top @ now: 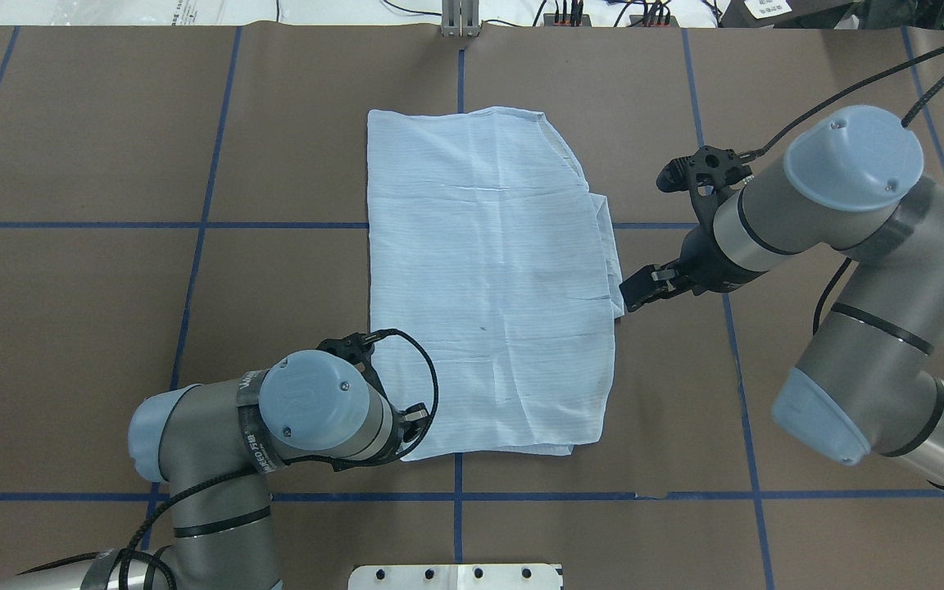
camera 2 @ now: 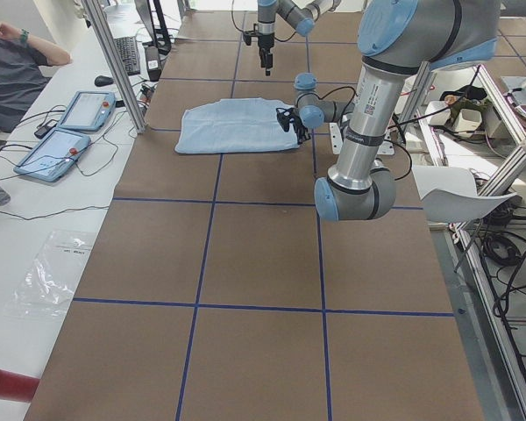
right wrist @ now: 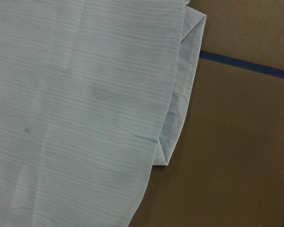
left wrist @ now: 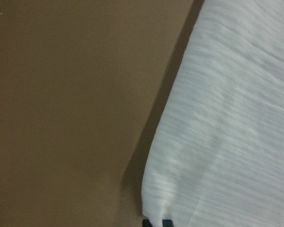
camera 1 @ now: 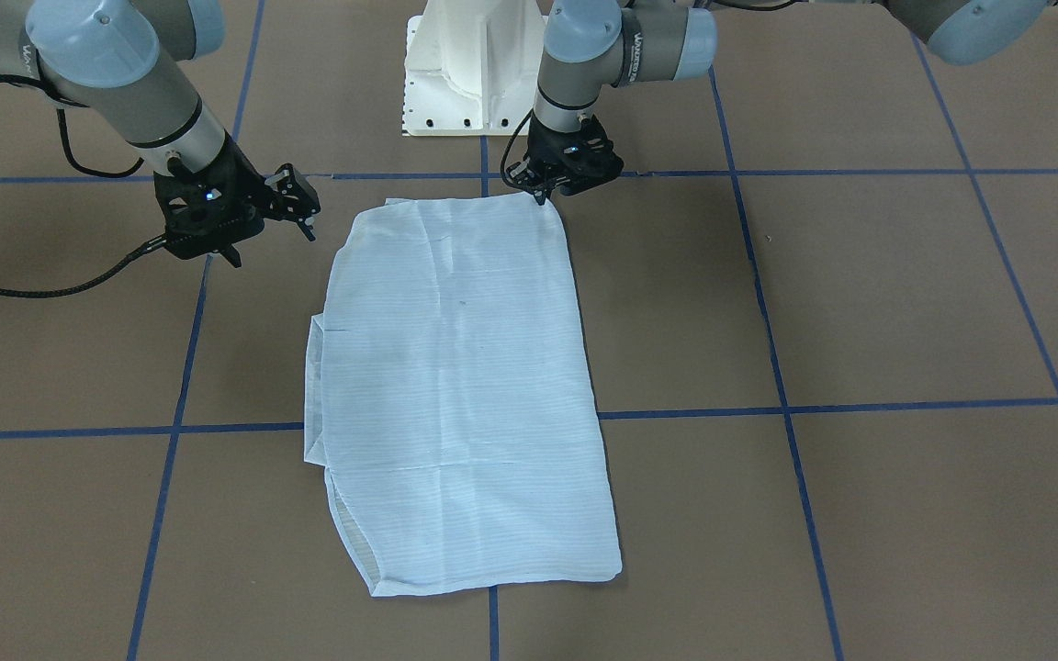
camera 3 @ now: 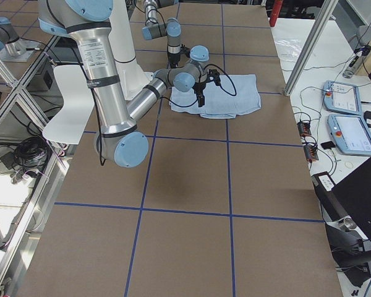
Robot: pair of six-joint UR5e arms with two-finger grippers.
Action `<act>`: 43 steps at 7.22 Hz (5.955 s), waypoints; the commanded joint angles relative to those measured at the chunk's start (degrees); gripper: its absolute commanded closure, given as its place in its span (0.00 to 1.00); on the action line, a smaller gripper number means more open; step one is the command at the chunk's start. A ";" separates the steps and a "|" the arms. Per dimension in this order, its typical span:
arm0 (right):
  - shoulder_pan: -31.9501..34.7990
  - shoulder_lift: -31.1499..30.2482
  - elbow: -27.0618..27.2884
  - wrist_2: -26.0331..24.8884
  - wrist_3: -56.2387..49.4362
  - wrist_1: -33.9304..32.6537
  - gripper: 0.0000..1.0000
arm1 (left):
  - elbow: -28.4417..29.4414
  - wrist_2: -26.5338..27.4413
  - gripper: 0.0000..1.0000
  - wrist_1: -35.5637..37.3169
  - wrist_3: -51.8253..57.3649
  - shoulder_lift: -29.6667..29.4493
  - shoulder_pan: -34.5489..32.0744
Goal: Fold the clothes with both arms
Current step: 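Move the right gripper to the shirt edge nearest the robot beside the left gripper, then grasp the shirt edge nearest the robot with both grippers, then lift the near edge with both grippers and fold it away from the robot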
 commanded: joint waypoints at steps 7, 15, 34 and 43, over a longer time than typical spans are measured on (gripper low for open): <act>-21.35 6.12 -0.09 -16.38 58.57 -3.54 0.00 | -2.20 -0.35 1.00 0.23 0.44 -0.07 -1.74; -25.33 9.82 -7.11 -19.93 61.78 -8.22 0.00 | -2.20 -0.27 1.00 0.14 0.35 0.11 -1.74; -24.89 10.96 -5.21 -20.01 60.28 -7.87 1.00 | -2.20 -0.18 1.00 0.23 0.44 0.37 -2.26; -22.10 6.82 12.85 0.90 60.20 -8.13 1.00 | -27.87 -8.09 1.00 25.63 0.00 1.60 3.19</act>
